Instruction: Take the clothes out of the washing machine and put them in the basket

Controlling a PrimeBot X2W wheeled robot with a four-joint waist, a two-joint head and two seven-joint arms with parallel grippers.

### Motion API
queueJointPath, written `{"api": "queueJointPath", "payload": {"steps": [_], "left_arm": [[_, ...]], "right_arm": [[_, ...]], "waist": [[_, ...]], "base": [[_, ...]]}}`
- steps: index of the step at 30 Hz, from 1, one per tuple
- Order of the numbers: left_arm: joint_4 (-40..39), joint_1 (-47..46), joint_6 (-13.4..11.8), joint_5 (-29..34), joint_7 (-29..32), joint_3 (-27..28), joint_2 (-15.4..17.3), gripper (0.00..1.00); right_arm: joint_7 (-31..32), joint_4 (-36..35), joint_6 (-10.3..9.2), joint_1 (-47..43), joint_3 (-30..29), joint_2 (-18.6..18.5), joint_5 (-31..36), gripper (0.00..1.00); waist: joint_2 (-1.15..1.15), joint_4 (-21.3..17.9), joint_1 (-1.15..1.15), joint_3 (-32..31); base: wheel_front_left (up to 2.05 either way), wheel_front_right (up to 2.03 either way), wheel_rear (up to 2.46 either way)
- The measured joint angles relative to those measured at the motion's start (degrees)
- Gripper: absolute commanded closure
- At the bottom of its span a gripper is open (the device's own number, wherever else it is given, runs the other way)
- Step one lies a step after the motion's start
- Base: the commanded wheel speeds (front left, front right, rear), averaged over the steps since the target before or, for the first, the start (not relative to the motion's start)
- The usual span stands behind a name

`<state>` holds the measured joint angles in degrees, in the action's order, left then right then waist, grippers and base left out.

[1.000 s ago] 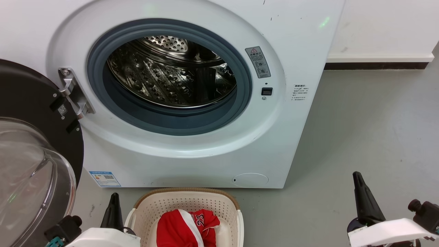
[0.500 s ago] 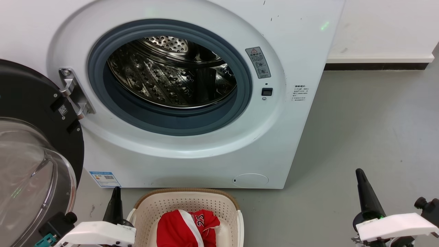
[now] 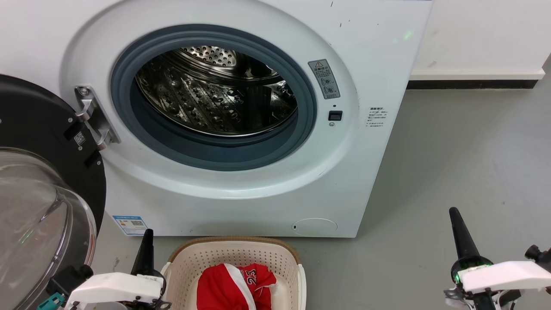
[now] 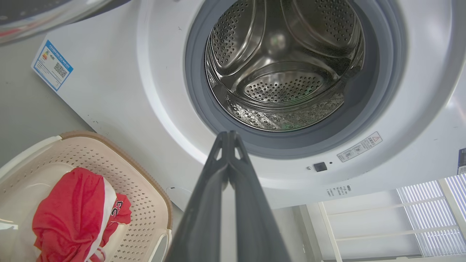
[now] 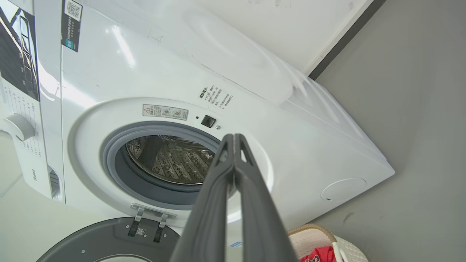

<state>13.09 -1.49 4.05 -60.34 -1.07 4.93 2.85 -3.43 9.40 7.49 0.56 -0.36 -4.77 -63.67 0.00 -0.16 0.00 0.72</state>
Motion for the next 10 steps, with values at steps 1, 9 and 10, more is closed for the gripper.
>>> {"api": "queueJointPath", "payload": {"steps": [1,9,10], "left_arm": [[0.0,0.0,0.0,-0.6,0.2,0.0,0.0,1.00],[0.1,-0.9,0.5,-5.7,1.5,0.4,0.0,1.00],[0.2,-1.0,0.5,-6.3,1.5,0.4,0.0,1.00]], "right_arm": [[0.2,0.1,0.01,0.2,-0.1,0.0,-0.7,1.00],[1.4,0.7,0.00,0.9,-0.6,0.0,-5.5,1.00],[1.5,0.8,0.00,1.0,-0.7,0.0,-6.1,1.00]], "waist": [[0.00,0.0,0.00,0.0],[0.00,0.0,0.00,-0.1],[0.00,0.0,0.00,-0.1]], "base": [[0.00,0.00,0.00],[0.00,0.00,0.00],[0.00,0.00,0.00]]}}
